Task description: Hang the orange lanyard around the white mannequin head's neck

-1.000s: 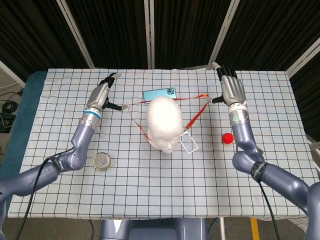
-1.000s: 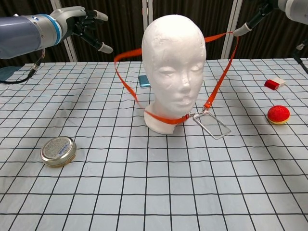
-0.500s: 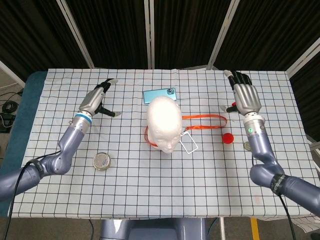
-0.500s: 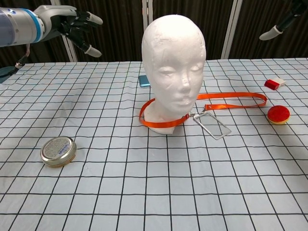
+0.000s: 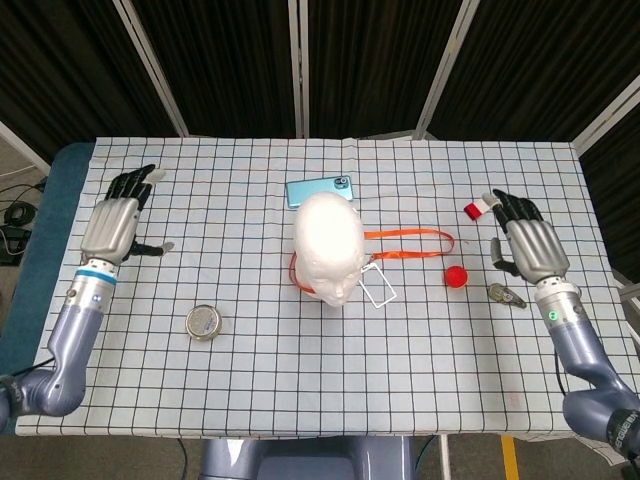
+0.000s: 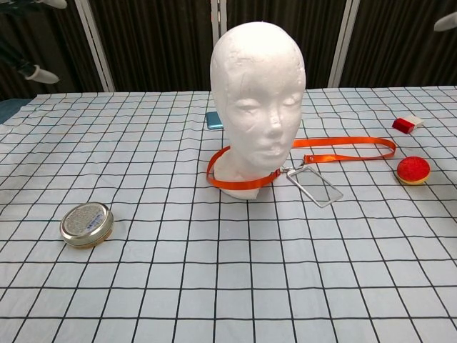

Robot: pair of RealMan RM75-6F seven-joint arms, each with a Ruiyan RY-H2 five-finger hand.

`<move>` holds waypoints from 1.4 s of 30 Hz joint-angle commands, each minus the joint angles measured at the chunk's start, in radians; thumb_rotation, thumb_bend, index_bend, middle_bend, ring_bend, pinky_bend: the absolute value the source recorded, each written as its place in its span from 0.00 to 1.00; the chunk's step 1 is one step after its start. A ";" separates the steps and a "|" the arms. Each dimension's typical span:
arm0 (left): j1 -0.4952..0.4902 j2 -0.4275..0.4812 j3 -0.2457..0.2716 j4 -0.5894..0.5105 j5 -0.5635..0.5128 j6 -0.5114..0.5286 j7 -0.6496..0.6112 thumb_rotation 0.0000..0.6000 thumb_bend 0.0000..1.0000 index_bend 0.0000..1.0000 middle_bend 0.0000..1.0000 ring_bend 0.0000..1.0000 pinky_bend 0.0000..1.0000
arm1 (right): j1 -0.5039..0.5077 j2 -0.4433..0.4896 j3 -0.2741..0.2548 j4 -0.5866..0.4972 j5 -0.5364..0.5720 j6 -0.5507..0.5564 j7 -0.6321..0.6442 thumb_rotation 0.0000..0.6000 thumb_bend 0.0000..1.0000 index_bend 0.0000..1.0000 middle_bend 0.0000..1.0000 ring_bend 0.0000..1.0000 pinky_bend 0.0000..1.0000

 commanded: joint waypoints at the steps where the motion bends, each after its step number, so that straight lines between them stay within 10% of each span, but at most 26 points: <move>1: 0.101 0.072 0.081 -0.139 0.048 0.125 0.109 1.00 0.00 0.00 0.00 0.00 0.00 | -0.047 0.042 -0.081 -0.033 -0.123 -0.033 0.066 1.00 0.83 0.10 0.00 0.00 0.00; 13: 0.272 0.067 0.206 -0.249 0.178 0.329 0.230 1.00 0.00 0.00 0.00 0.00 0.00 | -0.037 -0.093 -0.210 0.079 -0.421 -0.076 0.161 1.00 1.00 0.17 0.05 0.00 0.00; 28: 0.300 0.026 0.187 -0.168 0.167 0.278 0.216 1.00 0.00 0.00 0.00 0.00 0.00 | 0.047 -0.347 -0.184 0.229 -0.408 -0.183 0.127 1.00 1.00 0.17 0.08 0.00 0.05; 42: 0.315 0.035 0.162 -0.156 0.174 0.251 0.192 1.00 0.00 0.00 0.00 0.00 0.00 | 0.077 -0.394 -0.153 0.250 -0.356 -0.203 0.078 1.00 1.00 0.17 0.16 0.09 0.10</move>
